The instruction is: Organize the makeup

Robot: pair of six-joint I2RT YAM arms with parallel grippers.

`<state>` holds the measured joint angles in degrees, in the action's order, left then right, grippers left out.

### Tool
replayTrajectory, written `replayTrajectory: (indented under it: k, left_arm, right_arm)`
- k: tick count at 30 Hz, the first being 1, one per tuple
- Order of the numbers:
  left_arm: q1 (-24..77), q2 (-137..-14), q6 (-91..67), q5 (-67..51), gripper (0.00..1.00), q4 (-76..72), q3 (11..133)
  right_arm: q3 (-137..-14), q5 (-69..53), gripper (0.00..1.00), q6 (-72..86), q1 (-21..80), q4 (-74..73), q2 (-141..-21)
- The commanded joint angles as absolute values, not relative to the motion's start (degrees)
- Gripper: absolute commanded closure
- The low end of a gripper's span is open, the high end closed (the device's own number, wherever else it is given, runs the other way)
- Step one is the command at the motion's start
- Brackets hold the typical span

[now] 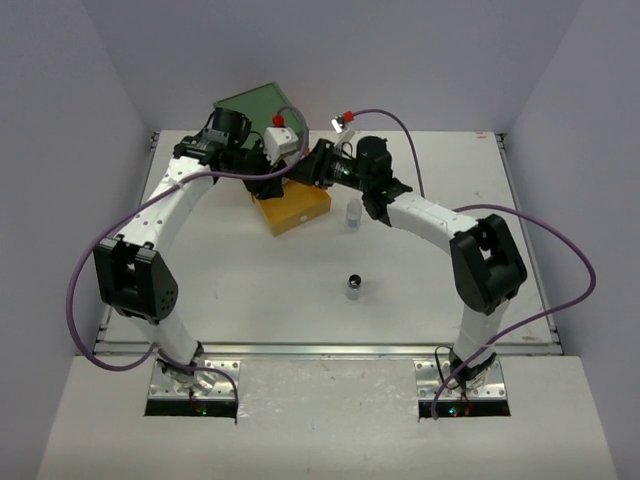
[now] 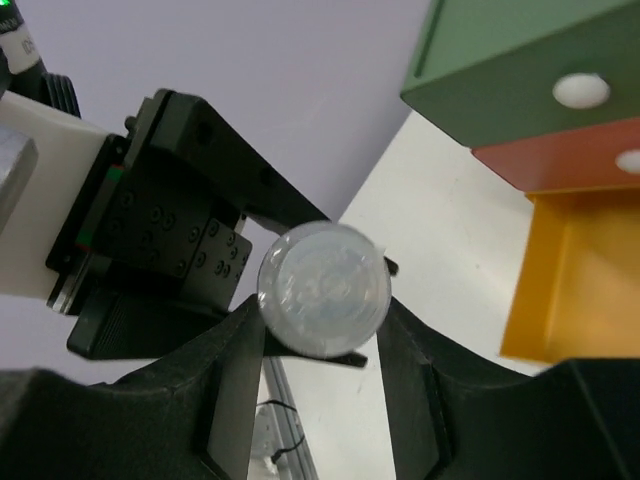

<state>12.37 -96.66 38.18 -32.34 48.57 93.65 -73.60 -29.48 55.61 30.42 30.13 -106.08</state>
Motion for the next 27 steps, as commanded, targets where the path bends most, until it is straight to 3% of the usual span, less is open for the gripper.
replayTrajectory:
  k: [1, 4, 8, 11, 14, 17, 19, 23, 27]
  left_arm:
    - [12.52, -100.56, 33.12, -21.22, 1.0, 40.57, 95.33]
    - [15.19, -104.33, 33.7, -12.88, 1.0, 37.62, 95.41]
    - [19.07, -108.38, 34.89, -6.49, 1.0, 32.34, 94.05]
    - [20.07, -111.19, 35.04, -2.54, 0.99, 31.36, 94.58]
    - [20.3, -113.69, 35.4, 0.03, 0.83, 31.23, 95.47]
    - [20.3, -114.73, 34.57, 2.28, 0.46, 32.08, 96.46]
    - [20.39, -114.41, 33.9, 2.14, 0.3, 32.11, 96.85]
    - [20.39, -113.89, 31.51, 0.32, 0.15, 35.26, 100.33]
    - [20.39, -113.19, 29.07, -4.26, 0.12, 39.68, 105.53]
  right_arm:
    - [-67.99, -22.1, 0.1, 45.37, 24.62, 20.08, -95.9]
    - [-67.37, -13.04, 0.01, 34.8, 22.86, 6.58, -90.32]
    - [-66.36, -3.27, 0.01, 27.85, 21.62, -4.04, -85.78]
    - [-66.85, -3.25, 0.01, 22.1, 21.62, -5.74, -85.21]
    - [-70.18, -4.99, 0.01, 16.28, 21.71, -11.0, -87.87]
    - [-74.01, -7.28, 0.01, 12.29, 21.91, -16.57, -92.88]
    - [-73.2, -8.2, 0.01, 11.17, 22.32, -14.88, -93.89]
    - [-71.59, -10.68, 0.01, 9.27, 23.24, -10.09, -95.15]
    - [-73.65, -9.12, 0.01, 7.64, 23.82, -10.81, -98.92]
